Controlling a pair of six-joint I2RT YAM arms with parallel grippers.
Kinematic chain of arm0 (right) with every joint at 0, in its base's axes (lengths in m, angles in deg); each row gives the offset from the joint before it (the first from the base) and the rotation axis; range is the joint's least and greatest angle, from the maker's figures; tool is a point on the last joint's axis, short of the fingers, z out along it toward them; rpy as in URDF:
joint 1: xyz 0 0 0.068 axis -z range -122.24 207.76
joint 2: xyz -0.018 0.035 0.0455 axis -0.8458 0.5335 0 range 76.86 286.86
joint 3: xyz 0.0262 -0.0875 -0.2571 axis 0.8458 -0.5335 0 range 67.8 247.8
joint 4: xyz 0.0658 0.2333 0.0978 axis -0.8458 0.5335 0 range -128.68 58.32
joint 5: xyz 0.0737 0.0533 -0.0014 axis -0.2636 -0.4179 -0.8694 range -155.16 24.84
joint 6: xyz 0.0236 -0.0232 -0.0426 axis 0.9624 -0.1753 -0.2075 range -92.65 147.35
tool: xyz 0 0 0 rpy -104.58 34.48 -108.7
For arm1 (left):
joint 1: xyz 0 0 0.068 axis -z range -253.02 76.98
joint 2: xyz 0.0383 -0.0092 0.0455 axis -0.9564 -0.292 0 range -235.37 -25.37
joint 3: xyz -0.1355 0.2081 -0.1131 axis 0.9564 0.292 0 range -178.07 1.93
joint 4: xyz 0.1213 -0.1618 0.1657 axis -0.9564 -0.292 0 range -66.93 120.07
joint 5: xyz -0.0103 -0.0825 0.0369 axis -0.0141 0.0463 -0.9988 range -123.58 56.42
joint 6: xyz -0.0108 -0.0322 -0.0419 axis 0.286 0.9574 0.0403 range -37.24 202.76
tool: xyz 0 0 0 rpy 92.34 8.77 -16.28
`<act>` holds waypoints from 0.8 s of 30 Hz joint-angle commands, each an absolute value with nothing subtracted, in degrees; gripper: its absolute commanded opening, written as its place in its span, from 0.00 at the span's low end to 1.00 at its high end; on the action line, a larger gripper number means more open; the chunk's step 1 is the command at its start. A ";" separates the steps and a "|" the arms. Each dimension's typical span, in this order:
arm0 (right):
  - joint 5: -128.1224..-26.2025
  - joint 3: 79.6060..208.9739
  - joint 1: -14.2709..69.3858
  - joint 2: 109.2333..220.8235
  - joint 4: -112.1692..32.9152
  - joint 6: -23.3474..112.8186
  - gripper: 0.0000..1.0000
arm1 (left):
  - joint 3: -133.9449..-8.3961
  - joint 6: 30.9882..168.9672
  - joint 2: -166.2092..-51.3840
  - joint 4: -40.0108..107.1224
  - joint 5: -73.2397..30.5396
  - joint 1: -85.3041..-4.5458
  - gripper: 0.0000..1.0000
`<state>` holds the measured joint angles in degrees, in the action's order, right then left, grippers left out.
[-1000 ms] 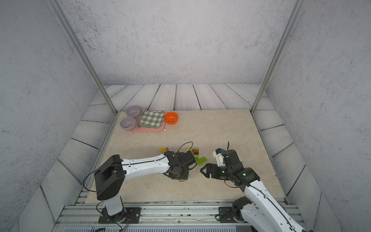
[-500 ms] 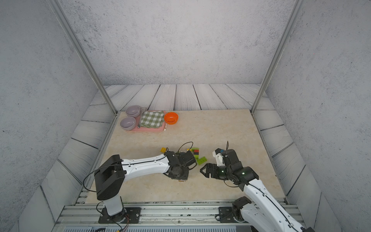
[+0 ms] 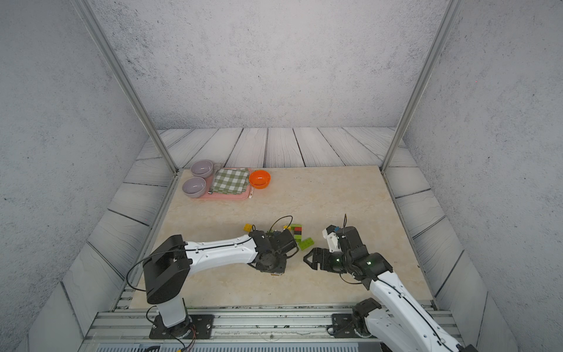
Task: Assemble the letter r with lego
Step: Assemble the lego brick with the lego brick.
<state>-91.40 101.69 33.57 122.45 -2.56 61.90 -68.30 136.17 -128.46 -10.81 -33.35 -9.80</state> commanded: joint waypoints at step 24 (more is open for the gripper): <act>-93.21 101.46 33.70 124.42 -6.00 63.92 0.89 | -63.28 135.80 -128.35 -11.52 -33.19 -9.67 0.00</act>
